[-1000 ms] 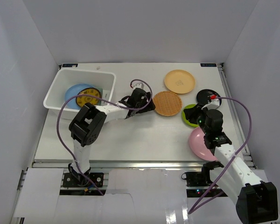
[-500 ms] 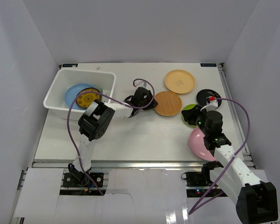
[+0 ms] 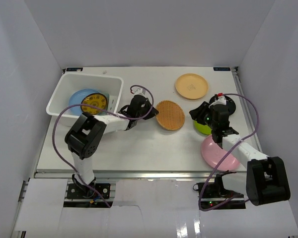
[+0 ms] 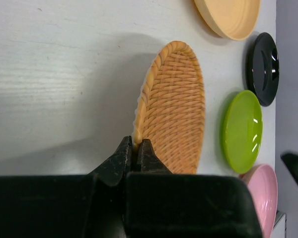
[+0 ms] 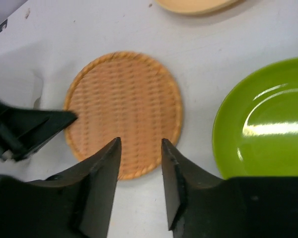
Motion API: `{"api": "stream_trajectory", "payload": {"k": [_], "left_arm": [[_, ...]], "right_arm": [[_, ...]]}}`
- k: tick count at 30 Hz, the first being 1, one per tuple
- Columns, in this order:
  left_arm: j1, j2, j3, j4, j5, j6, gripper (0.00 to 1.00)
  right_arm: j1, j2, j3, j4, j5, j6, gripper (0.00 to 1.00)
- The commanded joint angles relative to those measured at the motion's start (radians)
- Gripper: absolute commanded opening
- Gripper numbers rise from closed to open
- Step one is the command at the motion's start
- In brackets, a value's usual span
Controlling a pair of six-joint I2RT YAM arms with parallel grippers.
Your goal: Place the plates into the plastic bin on the countertop
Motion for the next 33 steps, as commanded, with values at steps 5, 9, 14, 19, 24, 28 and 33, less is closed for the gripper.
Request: {"api": "stream_trajectory", "payload": {"k": [5, 9, 14, 19, 24, 28, 33], "left_arm": [[0.009, -0.377, -0.037, -0.061, -0.010, 0.133, 0.00], [0.069, -0.535, -0.040, -0.114, -0.013, 0.114, 0.00], [0.256, -0.762, -0.076, -0.220, -0.046, 0.091, 0.00], [0.394, -0.850, -0.078, -0.333, -0.135, 0.102, 0.00], [0.552, -0.891, -0.103, -0.386, -0.183, 0.103, 0.00], [0.650, -0.870, -0.124, -0.429, -0.134, 0.084, 0.00], [0.802, -0.853, -0.173, -0.430, -0.080, 0.057, 0.00]], "right_arm": [[-0.091, 0.140, 0.236, 0.060, 0.119, -0.020, 0.49], [-0.144, 0.262, 0.335, 0.036, 0.193, -0.055, 0.56], [-0.172, 0.400, 0.441, 0.019, 0.200, -0.069, 0.56], [-0.193, 0.548, 0.539, 0.007, 0.177, -0.052, 0.56], [-0.204, 0.667, 0.609, -0.010, 0.136, -0.031, 0.56], [-0.204, 0.733, 0.659, -0.024, 0.099, -0.012, 0.56], [-0.206, 0.796, 0.688, -0.012, 0.050, 0.014, 0.56]]}}
